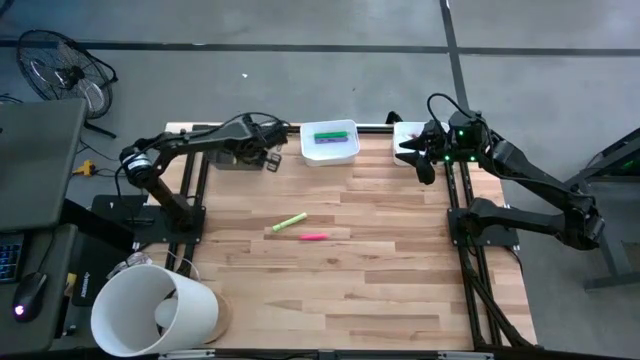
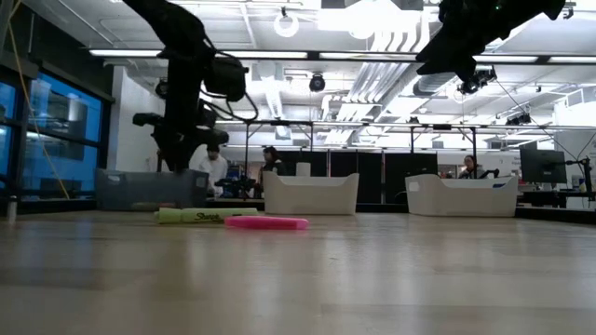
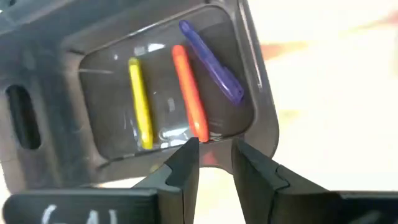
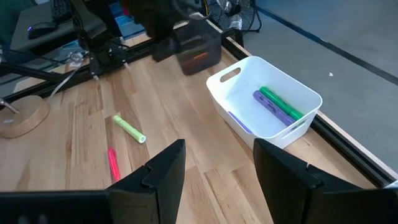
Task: Pick & Place Markers
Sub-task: Adjust the black bin
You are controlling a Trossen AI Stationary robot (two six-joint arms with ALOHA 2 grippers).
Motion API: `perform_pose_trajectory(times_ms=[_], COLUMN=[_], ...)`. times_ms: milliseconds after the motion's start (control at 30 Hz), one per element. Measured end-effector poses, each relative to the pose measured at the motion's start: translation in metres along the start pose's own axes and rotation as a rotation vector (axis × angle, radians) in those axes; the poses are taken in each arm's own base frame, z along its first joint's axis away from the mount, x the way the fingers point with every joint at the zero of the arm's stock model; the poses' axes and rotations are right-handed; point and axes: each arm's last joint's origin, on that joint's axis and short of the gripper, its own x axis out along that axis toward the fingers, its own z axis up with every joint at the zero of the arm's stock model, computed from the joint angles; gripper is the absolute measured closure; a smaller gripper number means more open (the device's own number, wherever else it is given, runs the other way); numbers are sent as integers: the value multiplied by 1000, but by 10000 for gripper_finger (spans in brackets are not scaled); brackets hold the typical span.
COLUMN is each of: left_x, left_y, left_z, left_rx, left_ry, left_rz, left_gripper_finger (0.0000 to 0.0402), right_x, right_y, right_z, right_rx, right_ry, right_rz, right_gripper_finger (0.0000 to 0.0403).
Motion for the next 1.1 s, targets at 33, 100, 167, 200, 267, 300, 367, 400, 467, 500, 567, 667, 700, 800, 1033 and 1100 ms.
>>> perform_pose_trajectory(times_ms=[33,100,167,200,267,300,367,400,467,500,567,667,700,800,1033,1100], left_x=[-2,-7,-13,-16,-19,-20,-20,-20,-18,-17,-16,-19,-23,-39,-84,-96], left_y=[-5,-14,-24,-28,-32,-32,-32,-31,-27,-25,-23,-22,-23,-22,-28,-32], left_z=[-3,-11,-18,-22,-27,-27,-27,-26,-26,-26,-24,-21,-18,-9,6,8], left_rx=[22,96,167,191,202,197,185,171,146,140,128,128,126,158,364,417], left_ry=[1,-1,-18,-37,-81,-95,-104,-106,-95,-85,-70,-71,-79,-106,-91,-66], left_rz=[-16,-49,-68,-59,-28,-16,-5,5,33,42,43,39,36,47,-136,-257], left_gripper_finger=[310,310,310,310,310,310,310,310,310,310,310,310,310,310,310,310], right_x=[0,0,0,0,0,0,0,0,0,0,0,0,0,0,0,0], right_y=[0,0,0,0,0,0,0,0,0,0,0,0,0,0,0,0], right_z=[0,0,0,0,0,0,0,0,0,0,-1,-2,-2,-3,-5,-5], right_rx=[8,14,13,13,13,13,14,14,15,16,25,29,30,30,28,25], right_ry=[0,0,0,0,0,0,0,0,1,1,10,20,24,33,49,54], right_rz=[0,0,0,0,0,0,0,0,0,0,0,4,4,3,16,20], right_gripper_finger=[224,224,224,224,224,224,224,224,224,224,224,224,224,224,224,224])
